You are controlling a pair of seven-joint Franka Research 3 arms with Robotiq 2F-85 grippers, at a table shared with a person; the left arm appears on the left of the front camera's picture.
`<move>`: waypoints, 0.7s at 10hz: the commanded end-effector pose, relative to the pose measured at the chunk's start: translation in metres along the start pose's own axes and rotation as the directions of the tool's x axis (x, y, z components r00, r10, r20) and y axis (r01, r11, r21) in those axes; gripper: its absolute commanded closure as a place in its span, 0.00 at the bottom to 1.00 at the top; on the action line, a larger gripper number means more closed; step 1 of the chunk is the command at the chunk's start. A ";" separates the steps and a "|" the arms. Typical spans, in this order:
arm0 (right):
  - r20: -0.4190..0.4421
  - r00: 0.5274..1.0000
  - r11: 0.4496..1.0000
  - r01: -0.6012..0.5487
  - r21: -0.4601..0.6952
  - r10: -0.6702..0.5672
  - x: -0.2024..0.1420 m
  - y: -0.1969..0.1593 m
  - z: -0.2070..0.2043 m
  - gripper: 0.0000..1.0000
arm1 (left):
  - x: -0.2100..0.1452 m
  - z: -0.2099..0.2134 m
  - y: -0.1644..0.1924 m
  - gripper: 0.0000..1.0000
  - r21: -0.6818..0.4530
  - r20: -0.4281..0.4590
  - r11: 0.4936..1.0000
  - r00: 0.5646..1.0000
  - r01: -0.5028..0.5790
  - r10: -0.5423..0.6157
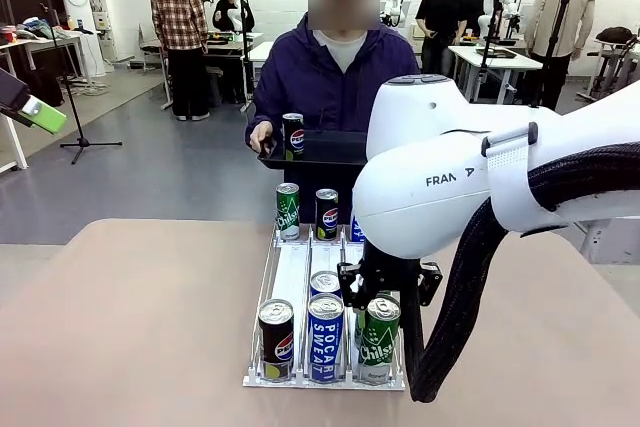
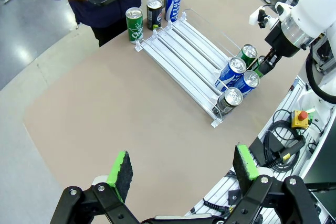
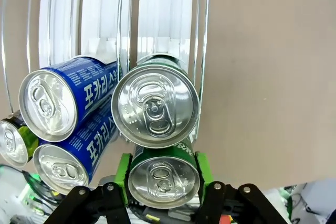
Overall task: Retrieve and hand over the desired beverage to the person.
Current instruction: Pick up another can of the same type that the person held from the Automatic Can Dispenser.
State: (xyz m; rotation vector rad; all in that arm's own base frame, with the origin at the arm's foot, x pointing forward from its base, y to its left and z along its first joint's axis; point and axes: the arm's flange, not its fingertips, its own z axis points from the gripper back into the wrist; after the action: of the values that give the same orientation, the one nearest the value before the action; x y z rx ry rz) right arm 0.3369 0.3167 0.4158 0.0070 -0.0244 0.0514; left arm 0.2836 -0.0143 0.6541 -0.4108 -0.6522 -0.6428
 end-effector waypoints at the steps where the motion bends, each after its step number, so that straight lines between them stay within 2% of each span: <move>1: -0.058 0.995 0.996 0.078 -0.053 -0.081 -0.006 0.006 0.022 0.46 | 0.001 0.000 0.000 0.00 -0.002 -0.008 1.000 1.000 -0.003 0.003; 3: -0.016 0.988 0.982 0.154 -0.108 -0.157 -0.027 0.015 0.092 0.46 | 0.001 0.000 0.000 0.00 -0.002 -0.008 1.000 1.000 -0.003 0.003; 5: 0.046 0.979 0.974 0.204 -0.098 -0.200 -0.046 0.022 0.189 0.46 | 0.001 0.000 0.000 0.00 -0.002 -0.008 1.000 1.000 -0.003 0.003; 7: 0.128 0.968 0.970 0.226 -0.086 -0.214 -0.065 0.039 0.252 0.46 | 0.001 0.000 0.000 0.00 -0.002 -0.008 1.000 1.000 -0.003 0.003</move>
State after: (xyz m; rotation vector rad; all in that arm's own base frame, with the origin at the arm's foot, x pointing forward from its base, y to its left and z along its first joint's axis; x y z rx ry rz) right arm 0.2486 0.3309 0.6538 -0.0670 -0.1051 -0.1470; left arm 0.2836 -0.0143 0.6541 -0.4109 -0.6521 -0.6427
